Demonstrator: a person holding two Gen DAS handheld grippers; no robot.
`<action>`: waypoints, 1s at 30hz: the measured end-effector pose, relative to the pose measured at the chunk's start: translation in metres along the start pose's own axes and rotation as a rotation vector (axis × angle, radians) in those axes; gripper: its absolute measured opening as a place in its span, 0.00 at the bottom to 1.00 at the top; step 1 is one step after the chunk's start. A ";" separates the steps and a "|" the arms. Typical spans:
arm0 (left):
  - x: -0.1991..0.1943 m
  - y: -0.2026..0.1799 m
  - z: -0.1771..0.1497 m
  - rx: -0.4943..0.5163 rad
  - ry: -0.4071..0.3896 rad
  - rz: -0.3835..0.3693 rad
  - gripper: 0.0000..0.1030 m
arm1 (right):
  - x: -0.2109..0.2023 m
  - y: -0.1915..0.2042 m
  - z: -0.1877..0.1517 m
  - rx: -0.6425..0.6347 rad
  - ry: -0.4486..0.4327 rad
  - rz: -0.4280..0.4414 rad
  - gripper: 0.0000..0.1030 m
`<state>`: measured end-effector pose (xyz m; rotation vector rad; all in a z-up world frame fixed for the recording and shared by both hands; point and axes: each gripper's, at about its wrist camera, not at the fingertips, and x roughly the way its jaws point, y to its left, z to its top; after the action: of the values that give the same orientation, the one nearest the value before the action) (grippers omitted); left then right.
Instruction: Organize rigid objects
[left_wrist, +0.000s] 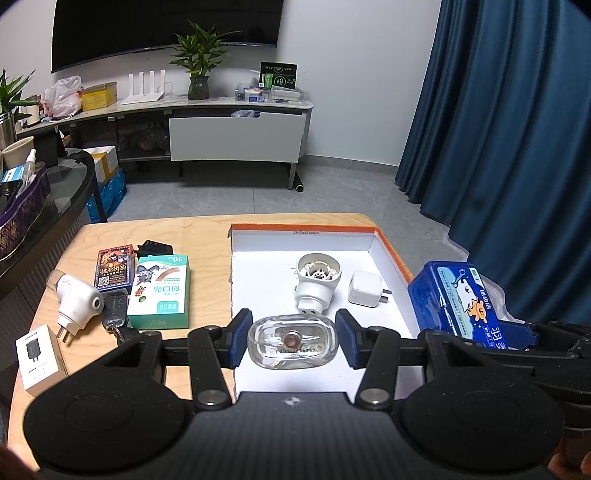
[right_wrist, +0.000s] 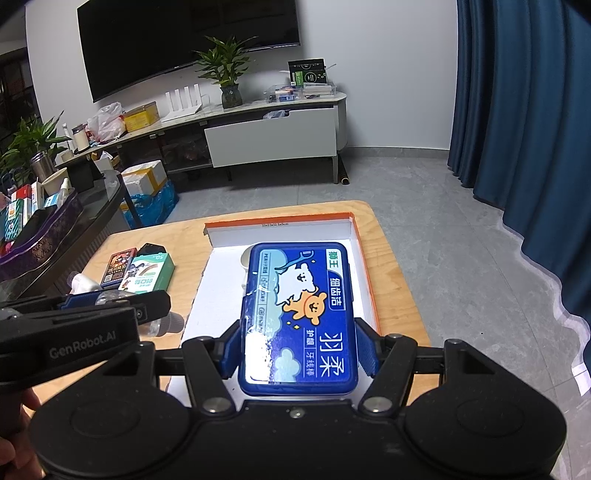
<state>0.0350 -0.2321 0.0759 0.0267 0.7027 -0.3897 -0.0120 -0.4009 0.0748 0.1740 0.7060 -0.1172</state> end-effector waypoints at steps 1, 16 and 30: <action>0.000 0.000 0.000 0.000 0.000 0.000 0.49 | 0.000 0.000 0.000 0.000 0.000 0.000 0.71; 0.001 0.000 -0.001 0.000 0.005 -0.006 0.49 | 0.002 0.002 -0.002 -0.001 0.006 0.003 0.71; 0.004 0.000 -0.003 -0.002 0.013 -0.007 0.49 | 0.005 0.001 -0.004 0.004 0.013 0.003 0.71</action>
<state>0.0358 -0.2329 0.0714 0.0247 0.7162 -0.3963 -0.0104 -0.3995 0.0684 0.1802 0.7182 -0.1145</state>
